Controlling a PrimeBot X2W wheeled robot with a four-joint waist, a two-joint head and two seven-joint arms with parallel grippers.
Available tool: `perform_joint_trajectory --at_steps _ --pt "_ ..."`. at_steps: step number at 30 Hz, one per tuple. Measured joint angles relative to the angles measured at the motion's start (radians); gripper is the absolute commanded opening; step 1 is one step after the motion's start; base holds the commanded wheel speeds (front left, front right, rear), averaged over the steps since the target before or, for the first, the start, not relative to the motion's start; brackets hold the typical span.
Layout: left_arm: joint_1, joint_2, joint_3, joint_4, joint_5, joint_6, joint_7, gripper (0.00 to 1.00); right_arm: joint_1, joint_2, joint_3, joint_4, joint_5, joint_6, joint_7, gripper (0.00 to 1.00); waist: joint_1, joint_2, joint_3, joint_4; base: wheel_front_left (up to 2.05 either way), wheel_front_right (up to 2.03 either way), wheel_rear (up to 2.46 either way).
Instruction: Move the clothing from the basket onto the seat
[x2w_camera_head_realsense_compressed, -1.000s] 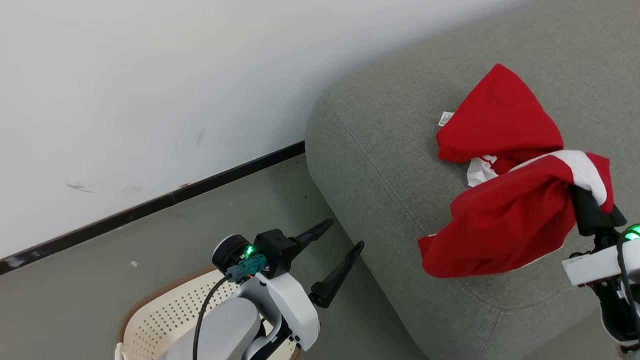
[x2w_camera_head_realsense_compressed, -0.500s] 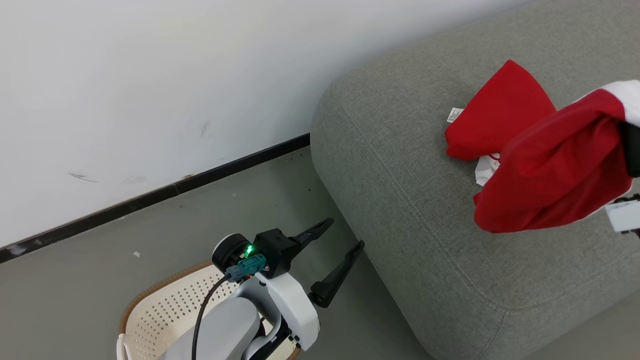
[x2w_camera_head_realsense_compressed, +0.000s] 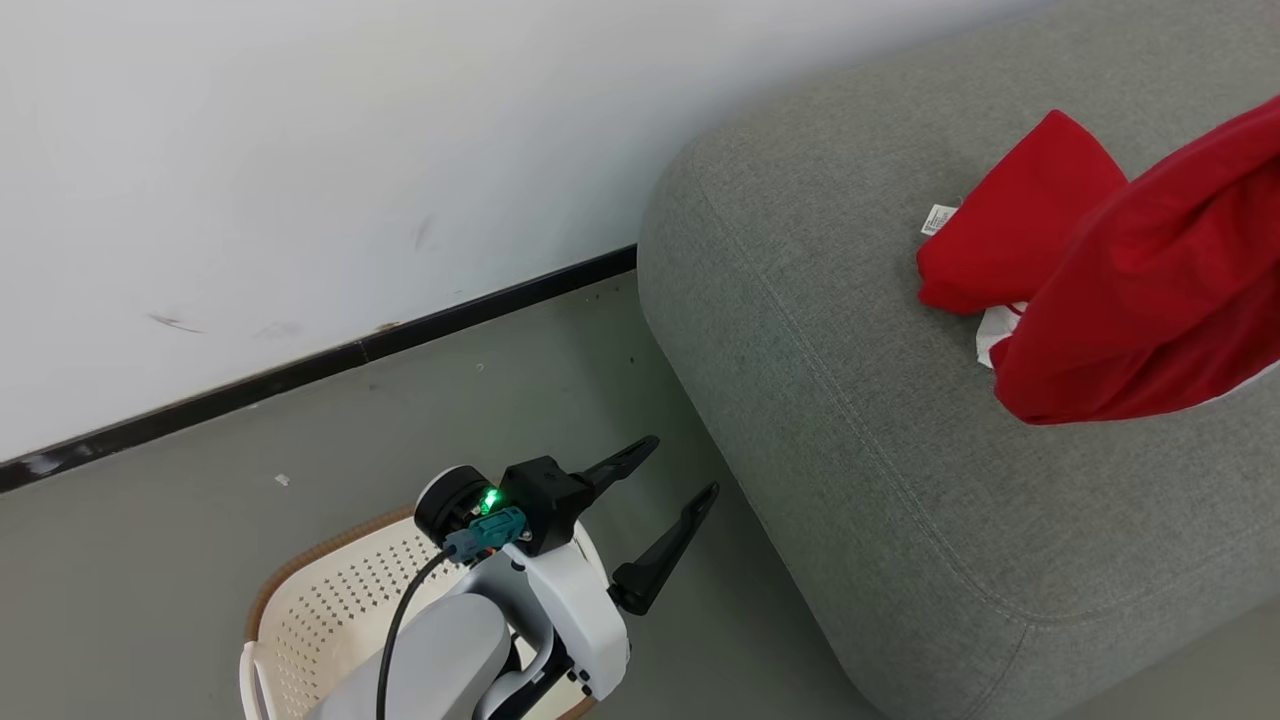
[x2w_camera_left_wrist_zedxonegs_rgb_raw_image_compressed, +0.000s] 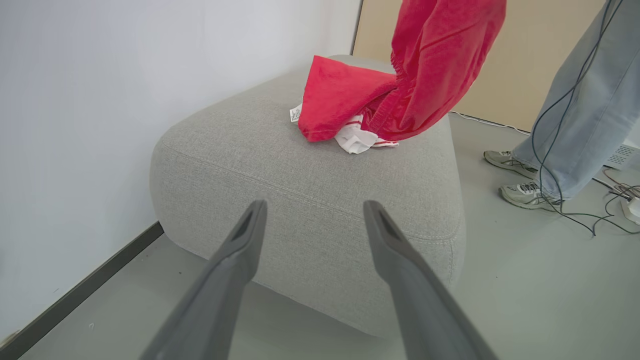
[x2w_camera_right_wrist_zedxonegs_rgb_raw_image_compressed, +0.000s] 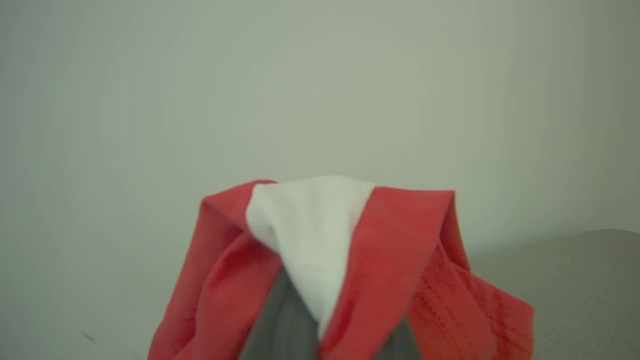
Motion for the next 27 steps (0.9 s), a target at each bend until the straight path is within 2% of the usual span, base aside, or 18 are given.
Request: perform_joint_trajectory --at_steps 6,18,27 --pt "-0.001 0.002 -0.005 -0.008 0.006 0.0 0.009 1.0 -0.028 -0.026 0.042 0.076 0.02 0.0 0.0 0.0 0.0 0.0 0.016 0.012 0.0 0.0 0.0" --pt "-0.016 0.009 -0.011 -0.025 0.008 0.007 0.028 1.0 -0.124 -0.062 0.02 0.243 0.032 0.0 0.0 0.0 0.0 0.0 0.059 0.036 0.0 0.0 0.0" --pt "-0.02 0.019 -0.011 -0.04 0.014 0.016 0.044 1.0 -0.208 -0.097 -0.009 0.383 -0.028 0.0 0.0 0.0 0.0 0.0 0.102 0.059 0.0 0.0 0.0"
